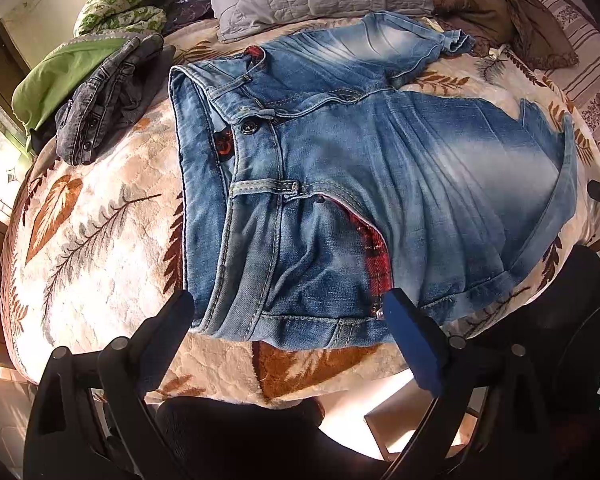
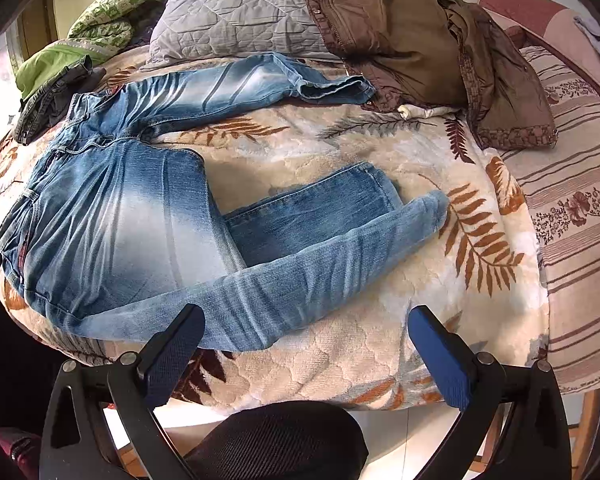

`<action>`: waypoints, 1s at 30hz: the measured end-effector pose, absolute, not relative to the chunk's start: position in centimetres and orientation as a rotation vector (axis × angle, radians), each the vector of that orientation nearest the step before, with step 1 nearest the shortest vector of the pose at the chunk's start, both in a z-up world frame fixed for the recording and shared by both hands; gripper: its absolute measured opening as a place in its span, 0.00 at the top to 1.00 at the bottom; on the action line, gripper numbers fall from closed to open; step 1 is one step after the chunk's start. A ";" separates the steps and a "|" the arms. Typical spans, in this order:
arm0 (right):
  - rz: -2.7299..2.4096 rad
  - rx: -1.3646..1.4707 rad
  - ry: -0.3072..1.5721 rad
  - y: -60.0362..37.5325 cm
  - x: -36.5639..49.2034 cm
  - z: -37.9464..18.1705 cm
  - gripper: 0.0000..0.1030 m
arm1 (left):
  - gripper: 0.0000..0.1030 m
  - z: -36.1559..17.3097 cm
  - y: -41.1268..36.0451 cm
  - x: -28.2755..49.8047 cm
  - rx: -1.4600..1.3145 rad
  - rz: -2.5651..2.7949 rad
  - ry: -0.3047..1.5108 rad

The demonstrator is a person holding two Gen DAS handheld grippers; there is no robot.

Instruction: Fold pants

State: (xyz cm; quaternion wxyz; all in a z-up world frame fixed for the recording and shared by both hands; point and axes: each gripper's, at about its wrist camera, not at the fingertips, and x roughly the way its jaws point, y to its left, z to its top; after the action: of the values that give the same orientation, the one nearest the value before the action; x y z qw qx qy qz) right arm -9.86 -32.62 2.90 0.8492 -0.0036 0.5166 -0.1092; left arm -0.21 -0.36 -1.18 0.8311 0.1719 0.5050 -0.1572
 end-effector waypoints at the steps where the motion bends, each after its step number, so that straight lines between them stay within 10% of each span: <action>1: -0.231 -0.005 1.089 -32.7 -9.9 2.9 0.01 | 0.06 -1.2 -0.4 -0.2 0.365 -0.336 1.074; 30: -0.289 0.037 1.097 -36.3 -11.6 2.4 0.01 | 0.06 -1.1 0.6 -0.4 0.339 -0.328 1.110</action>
State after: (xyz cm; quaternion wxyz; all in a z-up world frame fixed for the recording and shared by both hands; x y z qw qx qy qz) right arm -11.58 -36.25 2.41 0.8431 0.0175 0.5197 -0.1368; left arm -0.36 0.63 -1.12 0.8237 0.1596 0.5219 -0.1541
